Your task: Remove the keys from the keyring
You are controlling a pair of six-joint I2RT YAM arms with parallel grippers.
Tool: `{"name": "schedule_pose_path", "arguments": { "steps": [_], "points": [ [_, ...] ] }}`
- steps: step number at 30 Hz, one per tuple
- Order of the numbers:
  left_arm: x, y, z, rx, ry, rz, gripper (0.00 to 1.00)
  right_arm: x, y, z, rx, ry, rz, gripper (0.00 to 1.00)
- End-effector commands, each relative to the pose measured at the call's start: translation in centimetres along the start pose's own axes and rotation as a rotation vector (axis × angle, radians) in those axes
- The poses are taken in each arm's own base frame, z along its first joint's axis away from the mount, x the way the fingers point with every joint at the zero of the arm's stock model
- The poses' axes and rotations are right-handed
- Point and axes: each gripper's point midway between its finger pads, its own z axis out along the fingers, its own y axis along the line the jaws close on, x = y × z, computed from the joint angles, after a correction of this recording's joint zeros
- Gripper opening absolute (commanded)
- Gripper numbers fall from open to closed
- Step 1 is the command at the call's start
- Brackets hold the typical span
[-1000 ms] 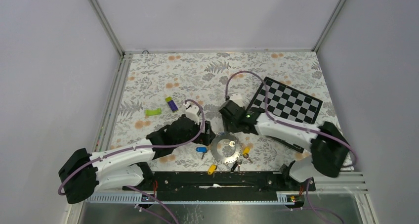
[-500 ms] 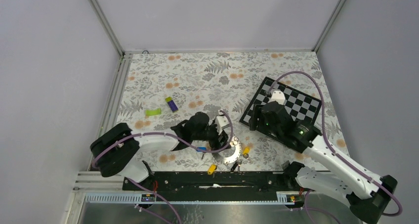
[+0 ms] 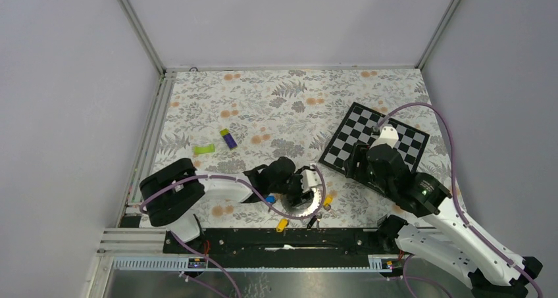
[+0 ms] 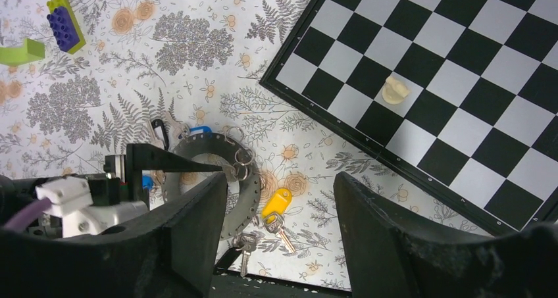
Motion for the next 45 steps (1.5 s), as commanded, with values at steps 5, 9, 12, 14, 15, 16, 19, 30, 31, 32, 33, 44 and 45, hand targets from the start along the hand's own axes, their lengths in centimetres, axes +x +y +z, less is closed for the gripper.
{"name": "schedule_pose_path", "arguments": {
  "steps": [5, 9, 12, 14, 15, 16, 19, 30, 31, 32, 33, 44, 45],
  "points": [
    [-0.6, 1.8, 1.1, -0.097, 0.012, 0.103, 0.52, 0.1, -1.0, -0.1, 0.033, -0.012, -0.02, 0.66],
    [-0.1, 2.4, 1.2, -0.128, 0.029, 0.111, 0.53, 0.4, -1.1, 0.0, 0.033, -0.005, -0.023, 0.65],
    [-0.1, 2.7, 1.4, -0.138, 0.032, 0.118, 0.54, 0.5, -1.1, 0.0, 0.031, -0.002, -0.025, 0.65],
    [-0.2, 2.8, 1.4, -0.141, 0.032, 0.123, 0.55, 0.5, -1.1, 0.0, 0.027, -0.003, -0.026, 0.65],
    [-0.2, 2.9, 1.5, -0.142, 0.032, 0.127, 0.55, 0.4, -1.0, 0.0, 0.025, -0.005, -0.025, 0.65],
    [-0.2, 2.9, 1.5, -0.141, 0.033, 0.131, 0.55, 0.5, -1.1, 0.0, 0.026, -0.002, -0.026, 0.65],
    [-0.1, 2.6, 1.9, -0.115, 0.039, 0.134, 0.56, 0.6, -1.1, 0.0, 0.025, 0.0, -0.028, 0.65],
    [1.6, 0.6, 2.4, -0.013, 0.078, 0.097, 0.39, 0.5, -1.2, 0.0, 0.03, -0.006, -0.033, 0.65],
    [1.7, 0.5, 2.5, -0.001, 0.085, 0.094, 0.33, 0.5, -1.3, 0.0, 0.032, -0.007, -0.032, 0.65],
    [2.0, 0.4, 2.5, 0.005, 0.096, 0.089, 0.29, 0.5, -1.3, 0.0, 0.034, -0.007, -0.033, 0.65],
    [2.2, 0.1, 2.5, 0.016, 0.102, 0.084, 0.25, 0.5, -1.3, 0.1, 0.036, -0.007, -0.032, 0.64],
    [2.6, -0.5, 1.9, 0.038, 0.138, 0.039, 0.0, 0.4, -1.4, 0.2, 0.046, -0.012, -0.029, 0.63],
    [2.4, -0.5, 1.7, 0.036, 0.135, 0.041, 0.0, 0.4, -1.4, 0.1, 0.046, -0.014, -0.028, 0.64]
  ]
}}
